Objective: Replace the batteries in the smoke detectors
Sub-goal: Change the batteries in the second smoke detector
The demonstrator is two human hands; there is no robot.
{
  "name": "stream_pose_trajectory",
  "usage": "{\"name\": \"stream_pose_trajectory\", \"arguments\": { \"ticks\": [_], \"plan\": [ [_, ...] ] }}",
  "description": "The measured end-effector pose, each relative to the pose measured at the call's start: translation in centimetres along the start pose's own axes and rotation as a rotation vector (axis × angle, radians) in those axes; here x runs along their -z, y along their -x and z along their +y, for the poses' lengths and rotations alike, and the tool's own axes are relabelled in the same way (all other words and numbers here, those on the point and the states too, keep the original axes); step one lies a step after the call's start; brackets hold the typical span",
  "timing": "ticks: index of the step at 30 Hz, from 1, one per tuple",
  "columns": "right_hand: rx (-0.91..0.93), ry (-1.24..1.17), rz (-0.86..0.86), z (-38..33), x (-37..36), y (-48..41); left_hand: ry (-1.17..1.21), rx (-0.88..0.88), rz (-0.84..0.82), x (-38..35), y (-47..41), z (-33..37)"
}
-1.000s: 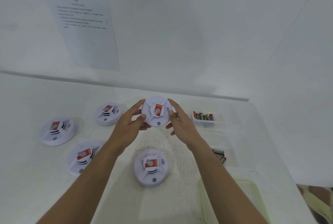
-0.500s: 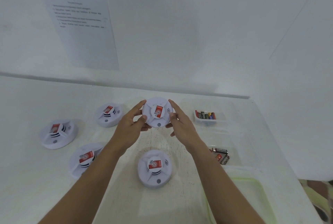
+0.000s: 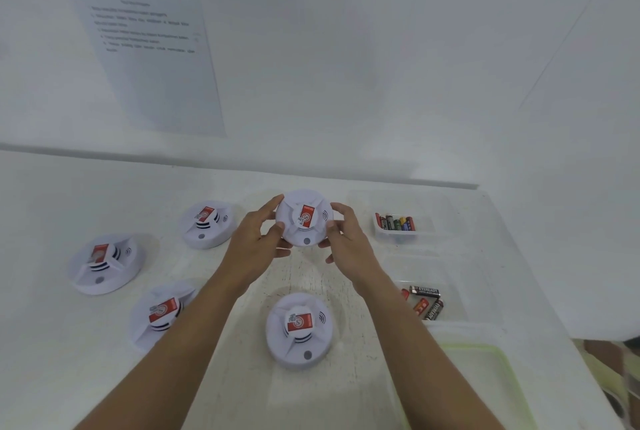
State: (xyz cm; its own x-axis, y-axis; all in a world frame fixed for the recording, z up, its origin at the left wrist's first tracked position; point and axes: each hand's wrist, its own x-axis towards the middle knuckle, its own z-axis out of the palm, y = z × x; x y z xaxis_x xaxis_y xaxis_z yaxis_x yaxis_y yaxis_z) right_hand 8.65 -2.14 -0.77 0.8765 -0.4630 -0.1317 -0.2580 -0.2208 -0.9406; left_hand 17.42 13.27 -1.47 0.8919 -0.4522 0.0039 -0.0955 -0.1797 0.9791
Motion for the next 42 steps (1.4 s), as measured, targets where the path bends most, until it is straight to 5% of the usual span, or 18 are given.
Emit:
{"name": "stream_pose_trajectory", "arguments": {
  "ticks": [7, 19, 32, 42],
  "plan": [
    [-0.093, 0.118, 0.034, 0.5, -0.9, -2.2, -0.36, 0.029, 0.027, -1.5, -2.6, -1.3],
    [-0.166, 0.28, 0.111, 0.6, -1.7, -3.9, -0.546, 0.05, 0.093, -3.0, -3.8, -2.8],
    [-0.183, 0.066, 0.133, -0.8, -1.3, -2.3, -0.361, 0.127, 0.129, -2.1, -2.7, -0.9],
    [0.098, -0.042, 0.083, -4.2, -4.8, 2.7, -0.224, -0.111, 0.224, 3.9, 3.3, 1.7]
  ]
}}
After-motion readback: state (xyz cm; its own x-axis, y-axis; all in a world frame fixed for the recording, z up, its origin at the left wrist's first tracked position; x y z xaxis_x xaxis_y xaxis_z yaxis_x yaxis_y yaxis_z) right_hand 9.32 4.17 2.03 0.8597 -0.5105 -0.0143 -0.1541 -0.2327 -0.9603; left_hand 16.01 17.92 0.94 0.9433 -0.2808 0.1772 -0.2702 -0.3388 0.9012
